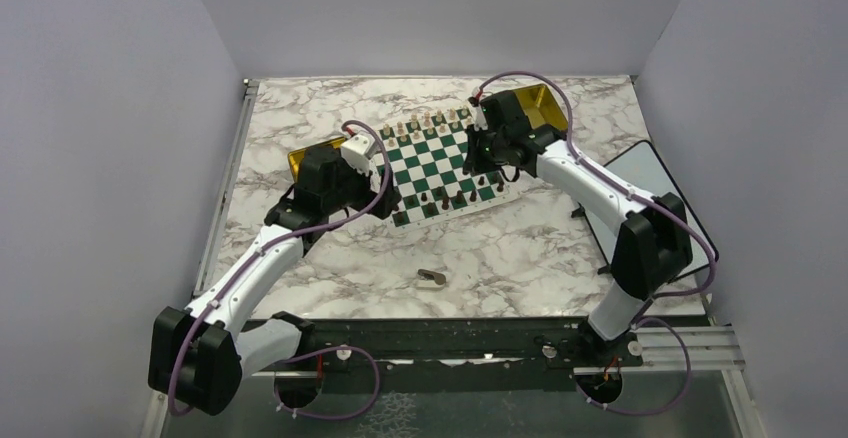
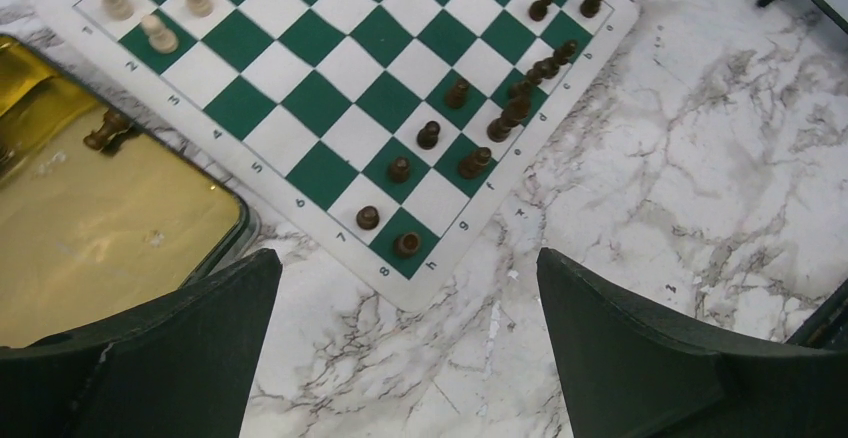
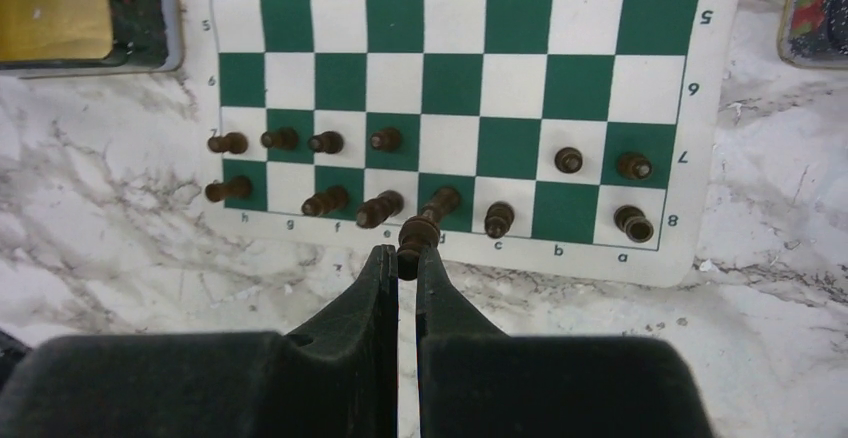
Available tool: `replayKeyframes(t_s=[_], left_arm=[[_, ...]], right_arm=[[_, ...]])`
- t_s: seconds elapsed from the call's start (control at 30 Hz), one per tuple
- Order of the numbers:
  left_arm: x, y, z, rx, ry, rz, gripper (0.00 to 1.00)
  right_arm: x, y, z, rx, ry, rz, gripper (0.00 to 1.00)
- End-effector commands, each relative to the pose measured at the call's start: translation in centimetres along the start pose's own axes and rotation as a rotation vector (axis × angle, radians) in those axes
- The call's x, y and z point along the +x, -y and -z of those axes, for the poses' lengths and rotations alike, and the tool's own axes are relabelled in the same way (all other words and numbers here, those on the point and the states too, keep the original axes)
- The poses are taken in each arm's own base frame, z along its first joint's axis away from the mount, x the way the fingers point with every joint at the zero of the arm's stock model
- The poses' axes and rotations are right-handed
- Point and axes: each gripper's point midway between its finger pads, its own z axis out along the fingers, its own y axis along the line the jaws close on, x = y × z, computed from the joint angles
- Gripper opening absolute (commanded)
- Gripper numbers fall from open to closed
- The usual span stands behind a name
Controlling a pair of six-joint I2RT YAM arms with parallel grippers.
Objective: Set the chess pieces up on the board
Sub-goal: Place the chess piece on the chessboard.
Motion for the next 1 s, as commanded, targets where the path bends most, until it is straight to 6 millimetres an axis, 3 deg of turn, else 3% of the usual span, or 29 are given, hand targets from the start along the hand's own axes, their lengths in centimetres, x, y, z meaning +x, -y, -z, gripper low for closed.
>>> replayKeyframes(t_s=[0.0,0.13,0.33,0.6,0.97], left_arm=[[0.1,-2.2,1.2,-0.113,0.000,0.088,0.99],[0.9,-3.4,1.7,-0.168,-0.025,0.128,0.99],[3.1,-3.5,1.6,-0.171,-0.042,0.136,0.99],[2.5,-3.4,2.0,-0.163,-0.033,0.109,0.99],[2.3,-3.4,2.1,-0.164,-0.026,0.101,0.99]], right_arm=[[-0.3,1.7,-1.6,0.074,-0.024,0.030,0.07],[0.4,2.2,-3.7,0.079,-0.060,0.031,0.07],[1.3,2.7,-6.2,0.097,-0.105,0.033,0.07],[2.4,4.5,-8.3,0.173,-0.154,0.037,0.08],[3.9,5.2,-9.7,0.179,-0.200,0.018,0.09]])
